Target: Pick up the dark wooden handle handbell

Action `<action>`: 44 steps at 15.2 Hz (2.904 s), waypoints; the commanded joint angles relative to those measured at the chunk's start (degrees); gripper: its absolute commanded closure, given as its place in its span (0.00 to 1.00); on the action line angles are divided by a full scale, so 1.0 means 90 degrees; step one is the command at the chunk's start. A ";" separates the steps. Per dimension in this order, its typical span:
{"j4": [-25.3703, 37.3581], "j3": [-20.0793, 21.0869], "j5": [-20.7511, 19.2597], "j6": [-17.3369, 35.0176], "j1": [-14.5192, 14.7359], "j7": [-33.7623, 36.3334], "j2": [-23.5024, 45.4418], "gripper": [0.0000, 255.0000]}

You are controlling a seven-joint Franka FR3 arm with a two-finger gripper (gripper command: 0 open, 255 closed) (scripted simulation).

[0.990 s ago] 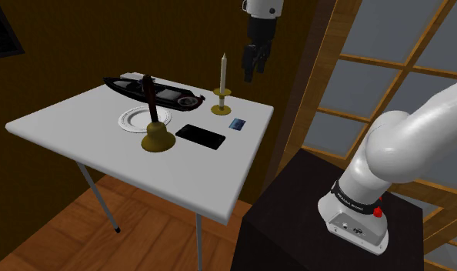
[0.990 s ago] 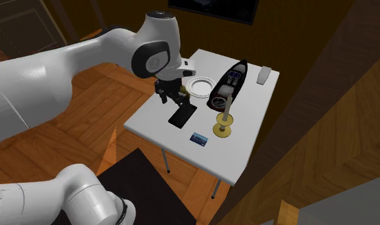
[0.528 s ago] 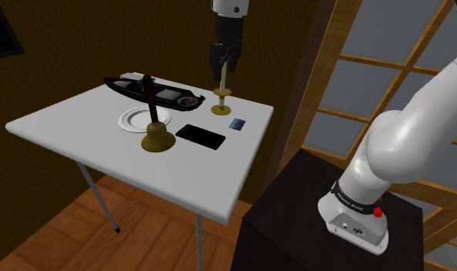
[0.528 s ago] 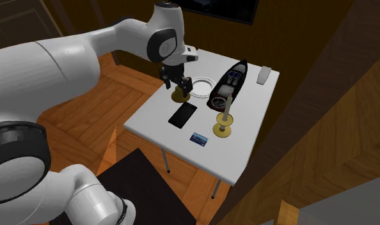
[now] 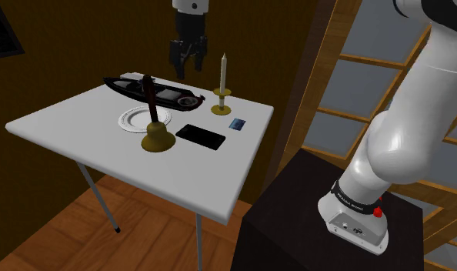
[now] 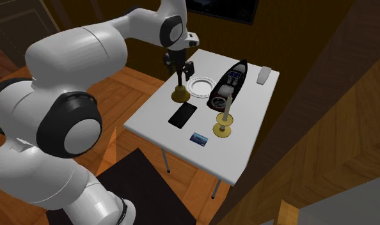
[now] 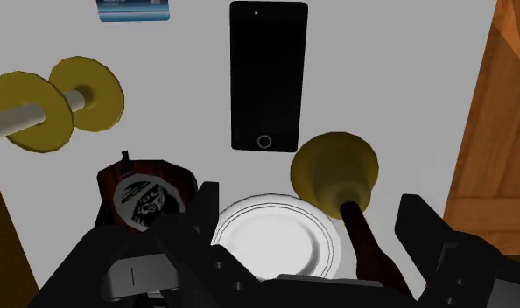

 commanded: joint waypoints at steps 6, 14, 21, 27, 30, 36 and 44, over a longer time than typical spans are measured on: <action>0.2156 0.0236 -0.0312 -0.0324 0.0398 0.0346 0.1669 0.00; 0.3046 0.0283 -0.0488 -0.0296 0.0645 0.0457 0.2513 0.00; 0.2662 0.0280 -0.0476 0.0033 0.0615 0.0450 0.2459 1.00; 0.2663 0.0280 -0.0476 0.0032 0.0616 0.0451 0.2459 1.00; 0.2769 0.0281 -0.0480 -0.0056 0.0624 0.0453 0.2477 1.00; 0.3453 0.0285 -0.0505 -0.0631 0.0679 0.0464 0.2586 1.00; 0.4673 0.0281 -0.0581 -0.1521 0.0808 0.0484 0.2915 1.00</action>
